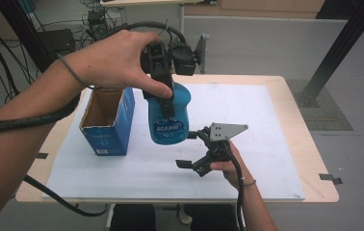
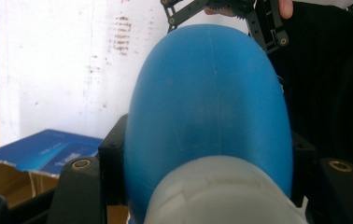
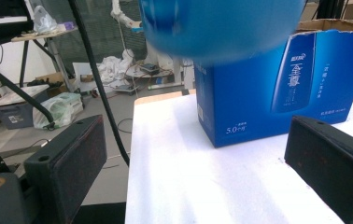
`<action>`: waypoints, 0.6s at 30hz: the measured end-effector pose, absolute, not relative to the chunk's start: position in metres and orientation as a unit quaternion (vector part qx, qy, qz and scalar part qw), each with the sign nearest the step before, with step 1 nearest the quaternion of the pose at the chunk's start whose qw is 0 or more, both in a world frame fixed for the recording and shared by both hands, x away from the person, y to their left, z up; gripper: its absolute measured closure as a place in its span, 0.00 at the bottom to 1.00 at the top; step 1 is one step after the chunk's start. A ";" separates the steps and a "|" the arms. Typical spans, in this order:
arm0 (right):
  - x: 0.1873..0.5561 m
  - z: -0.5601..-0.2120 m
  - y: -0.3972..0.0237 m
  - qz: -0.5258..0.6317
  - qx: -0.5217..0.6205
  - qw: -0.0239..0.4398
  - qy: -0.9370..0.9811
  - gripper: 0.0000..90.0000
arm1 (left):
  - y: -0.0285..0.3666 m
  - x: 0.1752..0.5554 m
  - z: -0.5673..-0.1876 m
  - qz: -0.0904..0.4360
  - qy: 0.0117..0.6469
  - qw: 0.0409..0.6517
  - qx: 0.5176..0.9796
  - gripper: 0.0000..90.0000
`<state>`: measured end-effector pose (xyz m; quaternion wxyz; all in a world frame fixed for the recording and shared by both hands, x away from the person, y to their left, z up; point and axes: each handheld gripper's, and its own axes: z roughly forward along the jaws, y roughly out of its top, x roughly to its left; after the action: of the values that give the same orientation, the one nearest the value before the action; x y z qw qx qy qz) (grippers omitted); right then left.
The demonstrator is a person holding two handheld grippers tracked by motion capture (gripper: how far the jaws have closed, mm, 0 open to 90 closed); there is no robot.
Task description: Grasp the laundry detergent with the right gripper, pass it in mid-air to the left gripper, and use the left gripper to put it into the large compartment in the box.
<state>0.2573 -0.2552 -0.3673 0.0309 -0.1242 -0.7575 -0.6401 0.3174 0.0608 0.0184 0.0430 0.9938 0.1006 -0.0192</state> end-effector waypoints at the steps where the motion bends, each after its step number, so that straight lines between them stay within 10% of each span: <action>1: 0.257 -0.367 -0.255 -0.640 -0.124 0.031 -0.757 0.07 | 0.061 0.317 0.018 -0.019 0.101 0.043 0.994 0.42; 18: 0.255 -0.369 -0.260 -0.645 -0.135 0.025 -0.752 0.08 | 0.080 0.332 0.063 0.001 0.184 0.059 0.981 0.42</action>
<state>0.2548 -0.2598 -0.3690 0.0247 -0.1347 -0.7520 -0.6447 0.3323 0.0800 0.0631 0.0590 0.9811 0.1843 0.0010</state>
